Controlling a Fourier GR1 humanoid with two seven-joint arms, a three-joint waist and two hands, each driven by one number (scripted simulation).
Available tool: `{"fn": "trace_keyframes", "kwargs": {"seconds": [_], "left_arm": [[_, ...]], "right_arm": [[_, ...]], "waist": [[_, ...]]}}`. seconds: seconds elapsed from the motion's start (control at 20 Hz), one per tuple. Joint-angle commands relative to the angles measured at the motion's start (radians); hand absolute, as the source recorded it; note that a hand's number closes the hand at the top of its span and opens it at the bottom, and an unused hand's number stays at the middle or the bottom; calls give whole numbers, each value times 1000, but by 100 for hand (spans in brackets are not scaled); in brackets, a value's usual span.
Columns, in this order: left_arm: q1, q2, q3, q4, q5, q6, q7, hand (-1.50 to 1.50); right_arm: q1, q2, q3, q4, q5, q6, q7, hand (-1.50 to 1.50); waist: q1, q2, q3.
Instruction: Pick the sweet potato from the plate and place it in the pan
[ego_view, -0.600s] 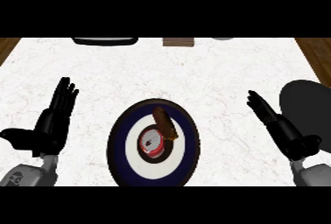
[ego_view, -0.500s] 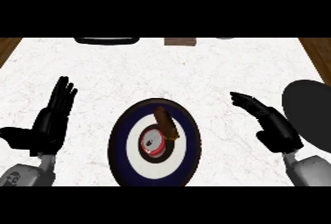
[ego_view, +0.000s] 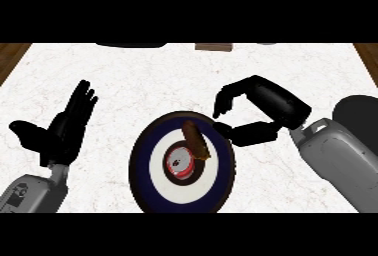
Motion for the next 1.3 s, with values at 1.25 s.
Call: {"fn": "trace_keyframes", "kwargs": {"seconds": [1.25], "left_arm": [[48,4,54,-74,-39,-20,98,0]], "right_arm": [[-568,330,362,367,476,626,321,-150]], "waist": [[-27,-3,2]]}}
